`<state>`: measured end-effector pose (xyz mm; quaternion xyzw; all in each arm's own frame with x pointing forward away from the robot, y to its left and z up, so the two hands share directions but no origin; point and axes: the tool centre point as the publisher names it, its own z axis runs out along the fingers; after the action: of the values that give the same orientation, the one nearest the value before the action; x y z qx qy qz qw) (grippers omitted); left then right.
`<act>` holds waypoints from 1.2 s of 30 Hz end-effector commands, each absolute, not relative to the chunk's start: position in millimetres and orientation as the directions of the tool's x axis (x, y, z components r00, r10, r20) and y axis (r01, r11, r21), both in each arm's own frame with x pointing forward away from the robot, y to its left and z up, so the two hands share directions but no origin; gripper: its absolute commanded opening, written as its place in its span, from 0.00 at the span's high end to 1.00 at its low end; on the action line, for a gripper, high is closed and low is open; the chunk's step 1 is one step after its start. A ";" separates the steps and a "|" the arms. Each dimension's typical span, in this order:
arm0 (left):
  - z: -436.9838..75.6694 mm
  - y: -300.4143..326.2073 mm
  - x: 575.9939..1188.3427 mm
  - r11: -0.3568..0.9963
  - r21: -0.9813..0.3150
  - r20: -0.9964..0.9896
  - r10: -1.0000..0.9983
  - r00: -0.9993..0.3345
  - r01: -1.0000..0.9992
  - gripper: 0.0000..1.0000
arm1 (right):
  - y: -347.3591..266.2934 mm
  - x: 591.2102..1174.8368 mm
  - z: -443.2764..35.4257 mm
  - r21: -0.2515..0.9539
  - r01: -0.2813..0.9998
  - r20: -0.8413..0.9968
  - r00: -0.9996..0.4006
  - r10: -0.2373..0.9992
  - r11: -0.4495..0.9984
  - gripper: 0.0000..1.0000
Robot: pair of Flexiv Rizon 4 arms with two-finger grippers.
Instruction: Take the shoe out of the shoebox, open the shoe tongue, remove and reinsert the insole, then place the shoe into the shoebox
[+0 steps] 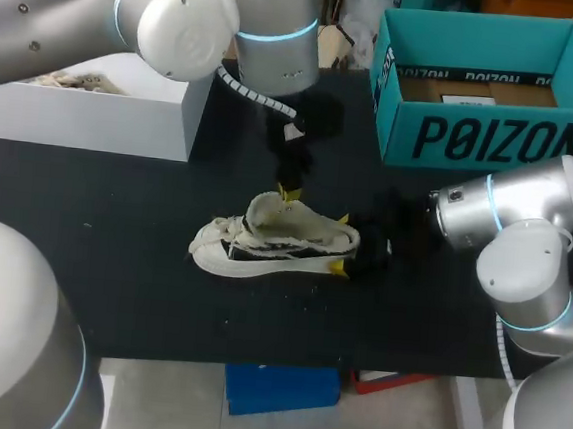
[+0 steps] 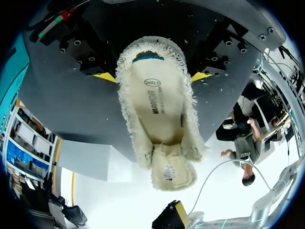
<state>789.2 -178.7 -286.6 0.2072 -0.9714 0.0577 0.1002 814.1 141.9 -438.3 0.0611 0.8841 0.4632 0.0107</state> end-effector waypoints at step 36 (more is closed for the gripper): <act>-329.0 -185.3 805.1 0.994 -0.085 0.331 -0.032 -0.943 -0.064 1.00 | 141.9 815.9 -441.7 0.819 0.100 0.038 -0.992 0.120 0.565 1.00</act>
<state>805.0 -183.8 -319.1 0.0246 -0.9852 0.0427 0.1642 814.1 141.8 -438.2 0.0611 0.8841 0.4632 0.0106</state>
